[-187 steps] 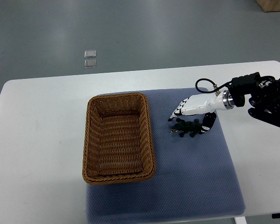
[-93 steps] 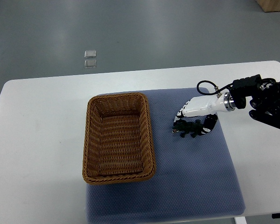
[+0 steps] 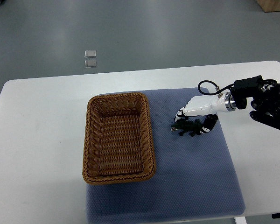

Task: Place crocodile in brown basket with right hand
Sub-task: 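Close the right hand's fingers around the crocodile's body, then lift the held crocodile and carry it over the wicker basket, then lower the crocodile into the basket and open the right hand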

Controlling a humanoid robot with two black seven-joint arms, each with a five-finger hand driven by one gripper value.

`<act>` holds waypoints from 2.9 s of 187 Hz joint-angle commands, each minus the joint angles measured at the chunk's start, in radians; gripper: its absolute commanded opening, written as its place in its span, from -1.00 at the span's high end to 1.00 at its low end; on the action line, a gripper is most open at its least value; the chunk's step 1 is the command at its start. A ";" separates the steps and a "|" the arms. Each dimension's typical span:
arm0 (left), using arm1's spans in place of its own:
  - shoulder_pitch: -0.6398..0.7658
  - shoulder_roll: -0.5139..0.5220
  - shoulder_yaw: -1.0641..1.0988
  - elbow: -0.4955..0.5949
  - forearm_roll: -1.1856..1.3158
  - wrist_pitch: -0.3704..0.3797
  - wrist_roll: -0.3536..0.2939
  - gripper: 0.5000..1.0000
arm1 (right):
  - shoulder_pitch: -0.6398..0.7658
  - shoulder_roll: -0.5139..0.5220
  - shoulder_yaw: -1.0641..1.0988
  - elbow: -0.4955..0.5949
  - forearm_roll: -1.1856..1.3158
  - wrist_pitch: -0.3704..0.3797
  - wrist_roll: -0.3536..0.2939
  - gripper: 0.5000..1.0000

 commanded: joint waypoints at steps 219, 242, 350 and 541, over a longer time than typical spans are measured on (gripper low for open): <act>0.000 0.000 0.000 0.001 0.001 0.000 0.000 -1.00 | 0.117 0.002 0.025 -0.001 0.023 -0.003 0.000 1.00; 0.000 0.000 0.000 0.001 0.001 0.000 0.000 -1.00 | 0.125 0.012 0.025 -0.001 0.023 -0.003 0.000 1.00; 0.000 0.000 0.000 0.001 0.000 0.000 0.000 -1.00 | 0.217 0.103 0.027 0.000 0.095 0.001 0.000 1.00; 0.000 0.000 0.000 0.001 0.000 0.000 0.000 -1.00 | 0.197 0.370 0.027 -0.001 0.155 -0.014 0.000 -0.70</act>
